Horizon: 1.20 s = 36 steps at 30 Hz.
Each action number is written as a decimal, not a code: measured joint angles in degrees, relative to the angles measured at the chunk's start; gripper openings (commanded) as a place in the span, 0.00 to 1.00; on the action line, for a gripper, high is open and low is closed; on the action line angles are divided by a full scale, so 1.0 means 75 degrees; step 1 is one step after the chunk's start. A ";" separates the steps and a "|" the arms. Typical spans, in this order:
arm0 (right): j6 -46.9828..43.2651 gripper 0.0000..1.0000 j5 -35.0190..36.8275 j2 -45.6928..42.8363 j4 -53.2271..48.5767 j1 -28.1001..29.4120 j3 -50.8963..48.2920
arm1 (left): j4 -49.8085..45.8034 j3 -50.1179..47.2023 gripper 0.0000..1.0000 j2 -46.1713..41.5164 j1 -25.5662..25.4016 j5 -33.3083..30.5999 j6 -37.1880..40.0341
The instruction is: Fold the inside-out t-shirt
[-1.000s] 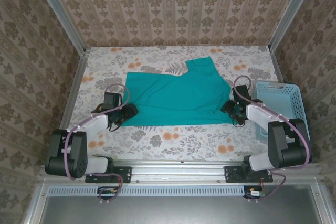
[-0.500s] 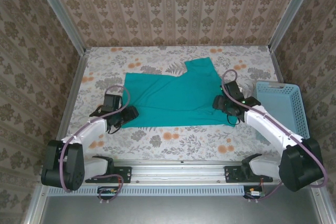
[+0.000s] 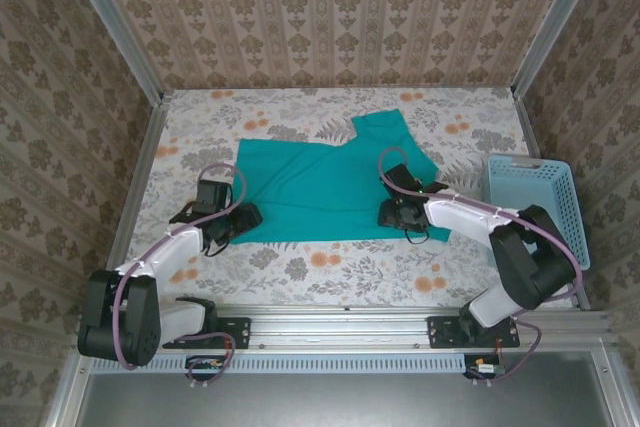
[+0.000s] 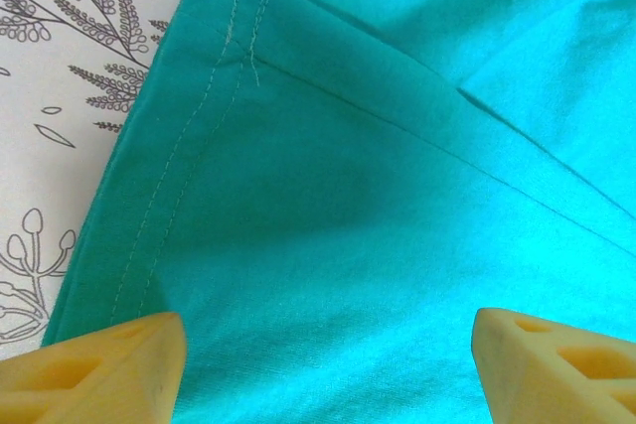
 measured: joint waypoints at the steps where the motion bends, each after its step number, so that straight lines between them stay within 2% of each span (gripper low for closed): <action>1: 0.0000 0.61 -0.0003 0.0128 0.0052 0.0000 0.0114 | 0.0000 -0.0009 0.77 0.0000 0.0000 0.0000 0.0000; 9: -0.0003 0.45 -0.0052 0.1075 0.0353 -0.0067 0.1014 | 0.0003 -0.0070 0.77 0.0000 0.0000 0.0000 0.0000; 21: -0.0574 0.36 -0.0134 0.2095 0.0399 -0.0568 0.2524 | 0.0000 -0.0160 0.77 0.0003 0.0000 0.0000 0.0000; 25: -0.1078 0.36 -0.0146 0.1868 0.0242 -0.0959 0.2535 | -0.0003 -0.0160 0.77 0.0000 0.0000 -0.0029 0.0000; 28: -0.1463 0.33 -0.0111 0.1276 0.0044 -0.1040 0.2506 | -0.0003 -0.0163 0.77 -0.0003 0.0000 -0.0085 0.0000; 31: -0.1687 0.29 -0.0187 0.0545 0.0061 -0.0962 0.2291 | -0.0003 -0.0169 0.76 -0.0058 0.0000 -0.0131 0.0000; 36: -0.1612 0.30 -0.0373 0.0026 0.0195 -0.0592 0.1314 | -0.0006 -0.0178 0.76 -0.0117 0.0000 -0.0146 0.0000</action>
